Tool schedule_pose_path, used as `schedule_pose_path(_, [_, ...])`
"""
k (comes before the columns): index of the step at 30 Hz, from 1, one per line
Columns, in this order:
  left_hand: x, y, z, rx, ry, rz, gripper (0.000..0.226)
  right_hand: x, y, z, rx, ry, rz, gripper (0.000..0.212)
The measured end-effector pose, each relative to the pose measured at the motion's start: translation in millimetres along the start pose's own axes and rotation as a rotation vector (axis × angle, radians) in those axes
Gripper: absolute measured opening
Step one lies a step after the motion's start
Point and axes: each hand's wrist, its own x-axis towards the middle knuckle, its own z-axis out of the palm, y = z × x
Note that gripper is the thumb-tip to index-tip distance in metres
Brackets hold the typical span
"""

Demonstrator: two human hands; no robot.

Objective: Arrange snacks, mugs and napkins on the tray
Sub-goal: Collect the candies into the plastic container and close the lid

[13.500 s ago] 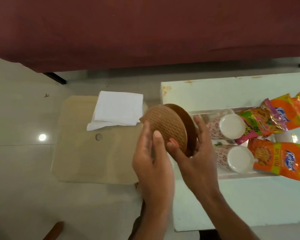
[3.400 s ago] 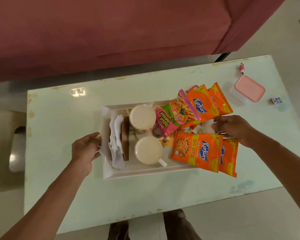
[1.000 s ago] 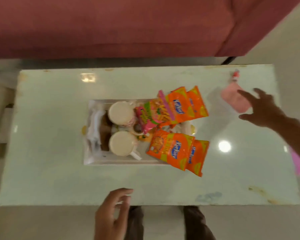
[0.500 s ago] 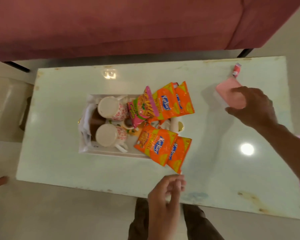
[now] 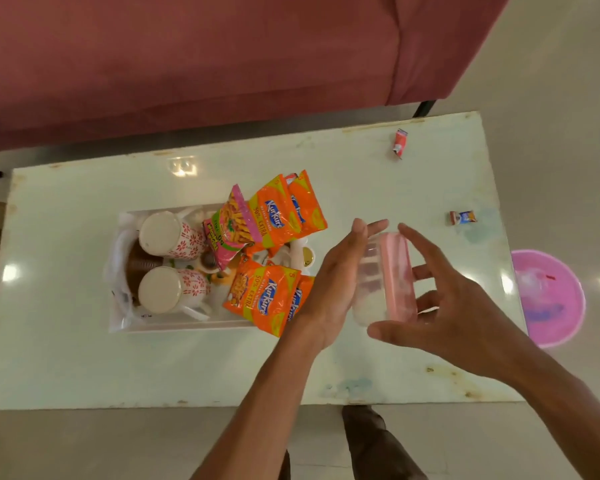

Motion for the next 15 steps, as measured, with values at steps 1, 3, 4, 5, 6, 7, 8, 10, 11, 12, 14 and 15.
schedule_pose_path(1, [-1.3, -4.2, 0.5, 0.004, 0.009, 0.006, 0.053, -1.0, 0.4, 0.0, -0.012, -0.009, 0.004, 0.123])
schedule_pose_path(3, [-4.5, -12.1, -0.8, 0.004, 0.026, 0.016, 0.053, -1.8, 0.9, 1.0, -0.045, -0.03, 0.0, 0.118])
schedule_pose_path(4, [-5.8, -15.2, -1.7, -0.004, 0.027, 0.016, 0.053, -2.6, 0.3, 2.0, -0.059, -0.028, -0.012, 0.115])
schedule_pose_path(5, [-6.9, -17.1, -2.7, -0.015, 0.029, 0.01, 0.053, -3.6, -0.4, 3.4, -0.071, -0.016, -0.028, 0.111])
schedule_pose_path(6, [-7.7, -18.4, -3.6, -0.024, 0.031, 0.003, 0.052, -4.8, -0.9, 5.0, -0.08, 0.005, -0.048, 0.108])
schedule_pose_path(7, [-8.2, -18.2, -4.7, -0.029, 0.039, -0.002, 0.05, -5.8, -1.4, 6.5, -0.083, 0.031, -0.069, 0.104])
schedule_pose_path(8, [-7.8, -18.7, -6.2, -0.023, 0.05, -0.006, 0.048, -6.7, -1.6, 8.0, -0.077, 0.055, -0.084, 0.101])
schedule_pose_path(10, [-6.2, -18.7, -8.5, -0.006, 0.074, -0.012, 0.049, -8.1, -1.4, 10.2, -0.052, 0.085, -0.089, 0.099])
schedule_pose_path(11, [-6.4, -18.0, -8.7, -0.003, 0.077, -0.012, 0.051, -8.6, -1.1, 11.2, -0.043, 0.087, -0.085, 0.1])
schedule_pose_path(12, [-6.8, -17.7, -8.7, -0.004, 0.075, -0.013, 0.055, -8.7, -0.9, 11.6, -0.039, 0.083, -0.081, 0.1])
schedule_pose_path(14, [-6.6, -18.5, -10.5, -0.003, 0.064, -0.013, 0.053, -7.9, -1.4, 11.9, -0.04, 0.07, -0.08, 0.101])
schedule_pose_path(15, [-6.0, -19.3, -12.3, -0.002, 0.05, -0.013, 0.05, -7.8, -1.6, 11.5, -0.042, 0.065, -0.08, 0.102])
